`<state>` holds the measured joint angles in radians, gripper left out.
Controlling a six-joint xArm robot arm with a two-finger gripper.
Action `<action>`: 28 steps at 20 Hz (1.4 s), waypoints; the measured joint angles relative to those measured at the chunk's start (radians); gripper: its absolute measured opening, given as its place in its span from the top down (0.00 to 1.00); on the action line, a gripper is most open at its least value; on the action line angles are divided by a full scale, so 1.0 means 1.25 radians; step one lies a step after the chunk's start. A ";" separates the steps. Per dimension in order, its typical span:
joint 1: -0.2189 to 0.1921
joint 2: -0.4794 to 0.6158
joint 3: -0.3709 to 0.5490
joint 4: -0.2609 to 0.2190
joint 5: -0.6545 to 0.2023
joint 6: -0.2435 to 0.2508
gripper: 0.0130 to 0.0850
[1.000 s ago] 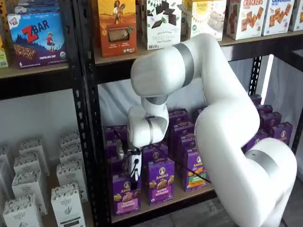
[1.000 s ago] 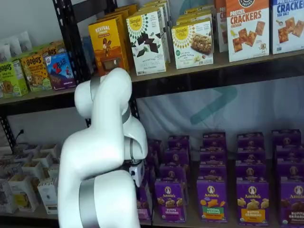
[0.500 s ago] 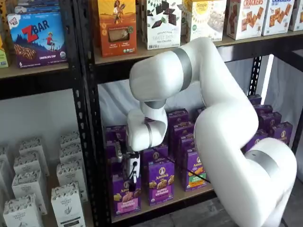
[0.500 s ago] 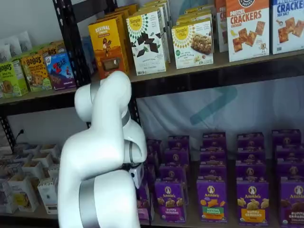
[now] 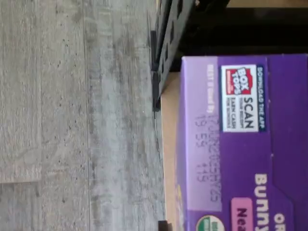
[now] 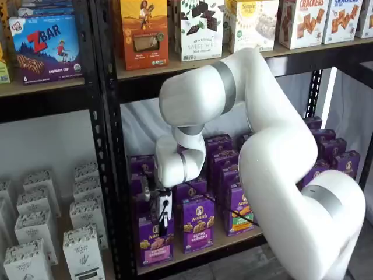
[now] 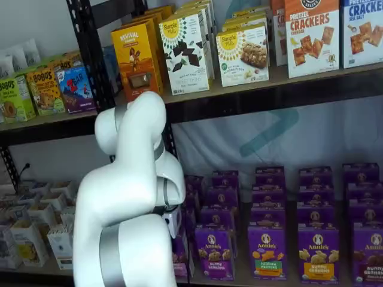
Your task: Pick up the purple box with a pink patch in the middle, on the bottom shelf, the first box from the left
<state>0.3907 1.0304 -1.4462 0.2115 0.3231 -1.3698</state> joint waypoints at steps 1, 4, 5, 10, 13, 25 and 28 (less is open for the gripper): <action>0.000 0.001 -0.001 0.001 -0.001 -0.001 0.50; 0.001 0.003 -0.003 0.005 -0.004 -0.004 0.56; 0.001 0.003 -0.003 0.005 -0.004 -0.004 0.61; 0.001 0.003 -0.006 -0.006 0.003 0.006 0.67; 0.000 -0.001 -0.001 -0.020 0.007 0.019 0.67; 0.008 -0.096 0.132 -0.040 0.001 0.042 0.67; 0.009 -0.136 0.191 -0.049 -0.016 0.051 0.67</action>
<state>0.4020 0.8609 -1.2076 0.1499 0.3029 -1.3060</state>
